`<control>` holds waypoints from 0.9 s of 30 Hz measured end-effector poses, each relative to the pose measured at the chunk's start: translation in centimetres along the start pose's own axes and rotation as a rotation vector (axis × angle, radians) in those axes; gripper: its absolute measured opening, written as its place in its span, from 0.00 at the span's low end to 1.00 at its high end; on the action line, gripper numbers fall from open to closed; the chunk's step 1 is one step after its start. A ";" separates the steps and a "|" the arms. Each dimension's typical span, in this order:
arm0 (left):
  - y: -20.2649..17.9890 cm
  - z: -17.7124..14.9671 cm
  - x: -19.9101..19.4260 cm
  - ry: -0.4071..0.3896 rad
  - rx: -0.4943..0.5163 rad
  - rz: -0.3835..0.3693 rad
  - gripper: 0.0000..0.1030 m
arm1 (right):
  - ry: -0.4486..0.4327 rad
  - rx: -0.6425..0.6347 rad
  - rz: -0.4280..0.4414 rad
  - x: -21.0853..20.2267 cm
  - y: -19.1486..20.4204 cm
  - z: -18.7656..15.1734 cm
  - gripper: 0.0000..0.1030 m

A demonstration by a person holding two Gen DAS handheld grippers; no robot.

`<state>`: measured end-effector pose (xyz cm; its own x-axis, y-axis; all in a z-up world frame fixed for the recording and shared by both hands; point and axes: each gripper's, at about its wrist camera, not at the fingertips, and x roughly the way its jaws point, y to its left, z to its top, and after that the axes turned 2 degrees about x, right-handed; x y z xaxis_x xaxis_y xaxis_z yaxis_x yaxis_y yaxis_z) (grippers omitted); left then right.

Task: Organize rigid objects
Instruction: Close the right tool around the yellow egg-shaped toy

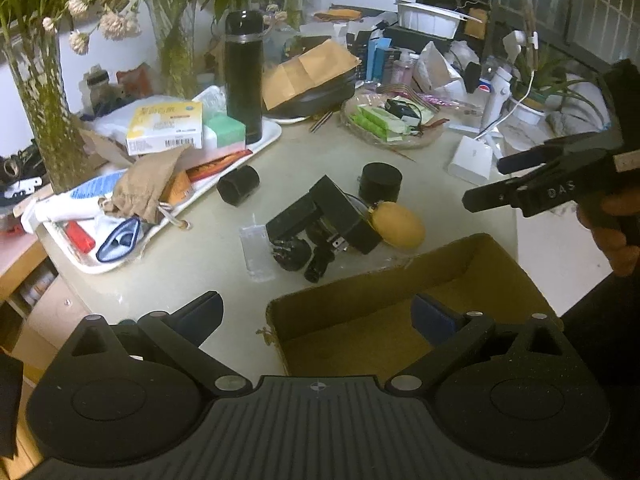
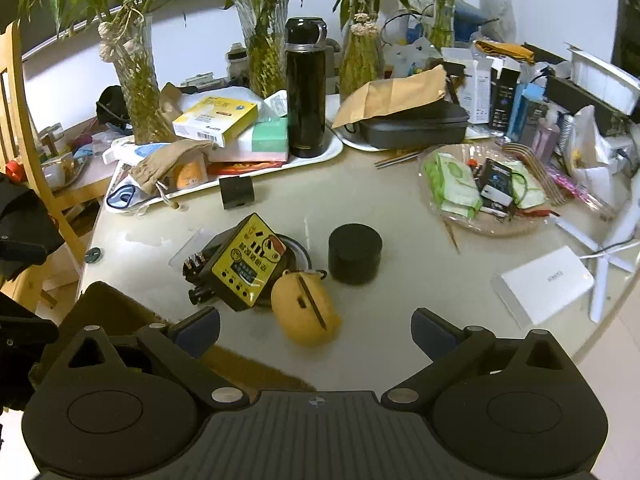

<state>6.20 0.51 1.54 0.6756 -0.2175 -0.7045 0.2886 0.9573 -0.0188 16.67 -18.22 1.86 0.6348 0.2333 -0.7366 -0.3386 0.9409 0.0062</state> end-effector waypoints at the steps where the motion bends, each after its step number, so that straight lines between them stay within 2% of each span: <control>1: 0.1 0.0 0.0 -0.004 -0.002 -0.002 1.00 | 0.000 -0.007 0.004 0.4 -0.1 0.1 0.99; 4: 0.5 -0.2 0.3 -0.009 -0.016 -0.018 1.00 | 0.011 -0.046 0.017 1.6 -0.2 0.3 0.97; 6: 0.7 -0.4 0.4 -0.012 -0.028 -0.027 1.00 | 0.022 -0.069 0.033 2.5 -0.3 0.4 0.89; 12: 1.2 -0.6 0.7 -0.018 -0.044 -0.047 0.99 | 0.076 -0.077 0.114 5.4 -0.7 0.6 0.87; 14: 1.3 -0.7 0.7 -0.019 -0.050 -0.052 1.00 | 0.086 -0.075 0.131 6.4 -0.9 0.7 0.80; 16: 1.4 -0.7 0.8 -0.017 -0.055 -0.055 1.00 | 0.101 -0.086 0.150 7.3 -0.9 0.9 0.77; 23: 1.9 -0.8 1.0 -0.017 -0.081 -0.069 1.00 | 0.147 -0.136 0.159 10.4 -0.9 1.2 0.76; 27: 2.1 -0.8 1.3 -0.013 -0.094 -0.077 0.99 | 0.174 -0.152 0.168 12.0 -1.0 1.0 0.67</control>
<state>7.09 2.37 0.03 0.6630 -0.2926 -0.6891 0.2753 0.9513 -0.1389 25.27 -16.14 -6.30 0.4365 0.3250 -0.8390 -0.5375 0.8420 0.0465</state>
